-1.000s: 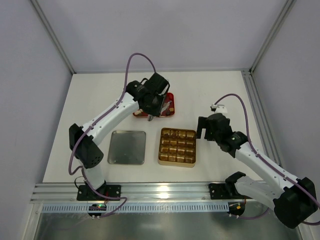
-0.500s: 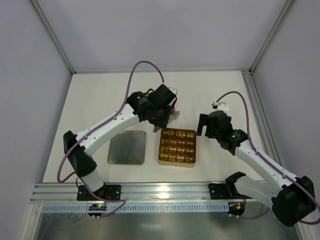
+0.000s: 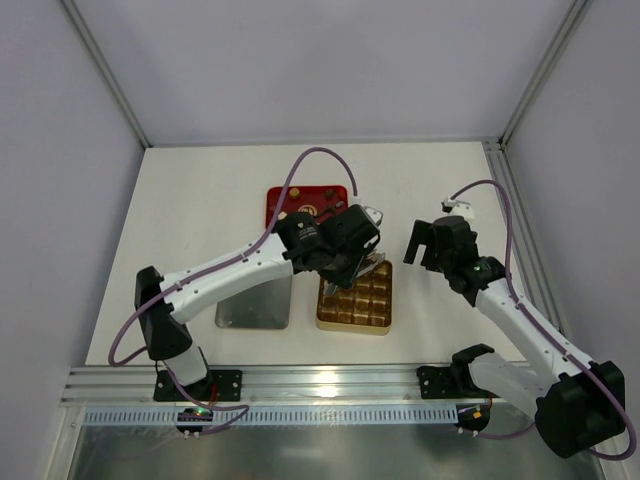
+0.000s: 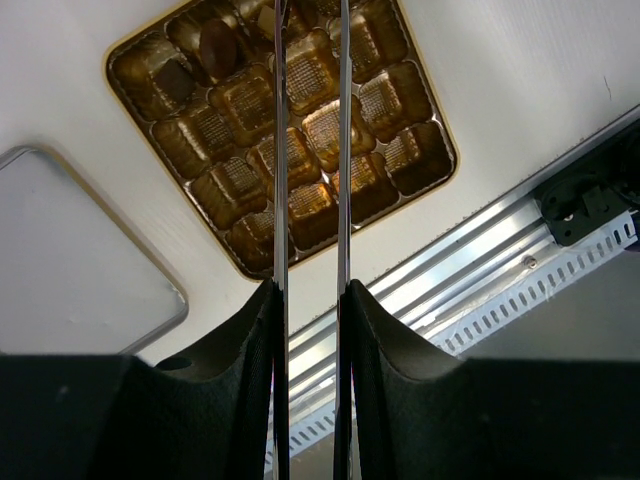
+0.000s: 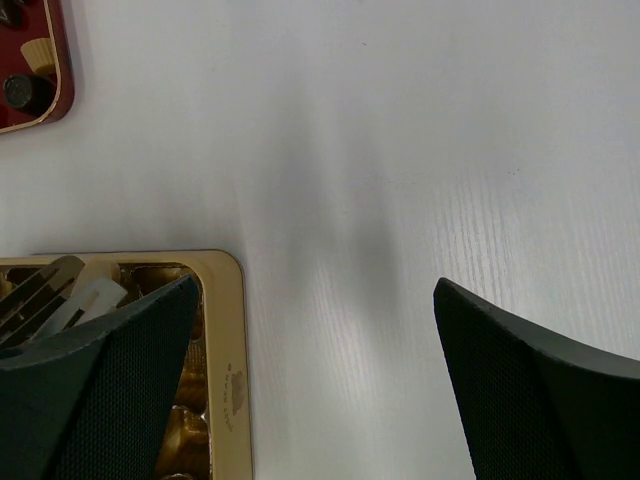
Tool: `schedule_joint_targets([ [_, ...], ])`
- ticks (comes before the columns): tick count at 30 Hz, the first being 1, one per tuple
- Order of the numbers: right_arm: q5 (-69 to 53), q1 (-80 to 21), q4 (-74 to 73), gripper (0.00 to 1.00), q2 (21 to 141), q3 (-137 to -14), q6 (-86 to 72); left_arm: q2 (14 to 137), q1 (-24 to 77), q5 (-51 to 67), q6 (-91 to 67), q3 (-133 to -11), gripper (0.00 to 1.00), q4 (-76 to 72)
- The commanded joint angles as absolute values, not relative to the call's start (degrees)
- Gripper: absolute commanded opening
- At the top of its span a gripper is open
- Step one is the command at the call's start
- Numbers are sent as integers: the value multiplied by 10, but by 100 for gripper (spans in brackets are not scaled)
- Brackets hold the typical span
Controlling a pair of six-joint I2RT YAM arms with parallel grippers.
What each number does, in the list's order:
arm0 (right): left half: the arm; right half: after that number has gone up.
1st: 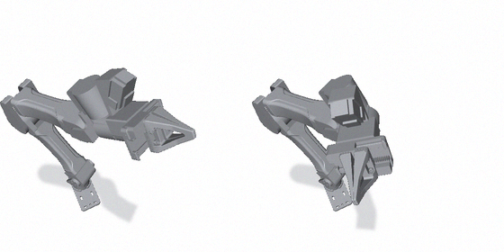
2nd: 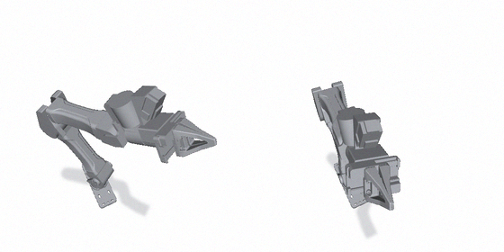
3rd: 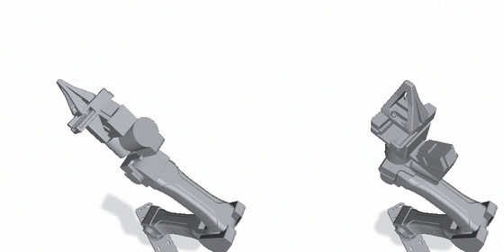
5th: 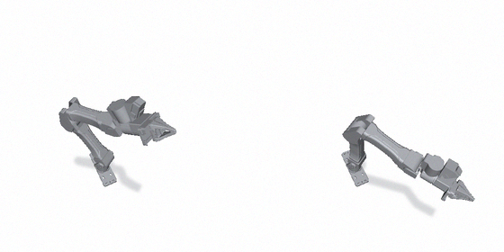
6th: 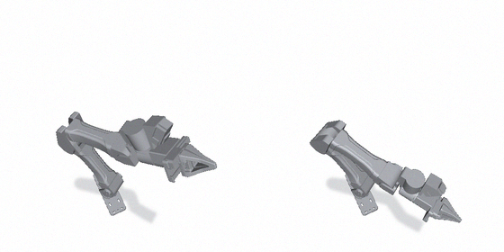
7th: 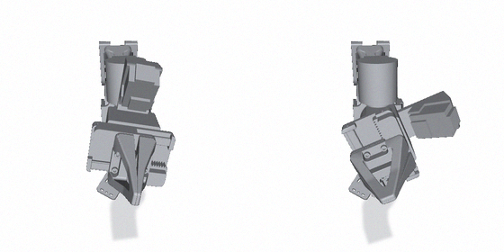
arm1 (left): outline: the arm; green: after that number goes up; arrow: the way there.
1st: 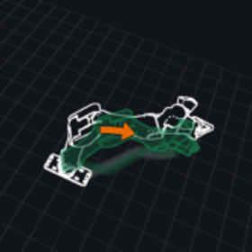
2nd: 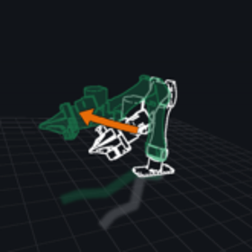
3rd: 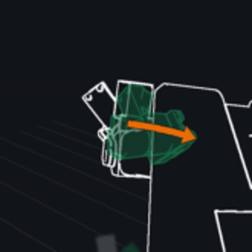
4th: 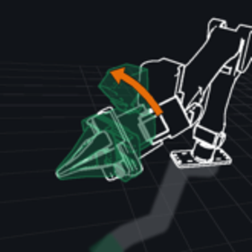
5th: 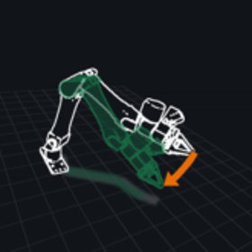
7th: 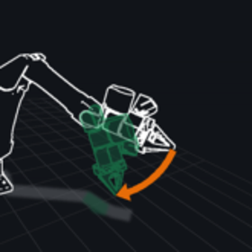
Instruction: Pack the chocolate
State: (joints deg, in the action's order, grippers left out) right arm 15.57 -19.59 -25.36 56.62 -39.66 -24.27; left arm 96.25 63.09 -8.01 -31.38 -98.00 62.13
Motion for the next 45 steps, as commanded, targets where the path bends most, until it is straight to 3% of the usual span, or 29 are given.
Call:
schedule_joint_targets([
  [1, 139, -186, -243, 100, 551, -410, -242, 955, 651, -95, -331, -981, 25, 590],
  [16, 127, -182, -239, 100, 544, -396, -243, 982, 677, -112, -336, -980, 27, 592],
  [32, 128, -181, -243, 100, 541, -393, -236, 992, 677, -128, -326, -991, 39, 600],
  [38, 127, -181, -243, 100, 540, -395, -237, 983, 677, -132, -323, -1005, 38, 608],
  [45, 126, -181, -241, 100, 545, -399, -232, 941, 626, -165, -308, -1057, 39, 622],
])
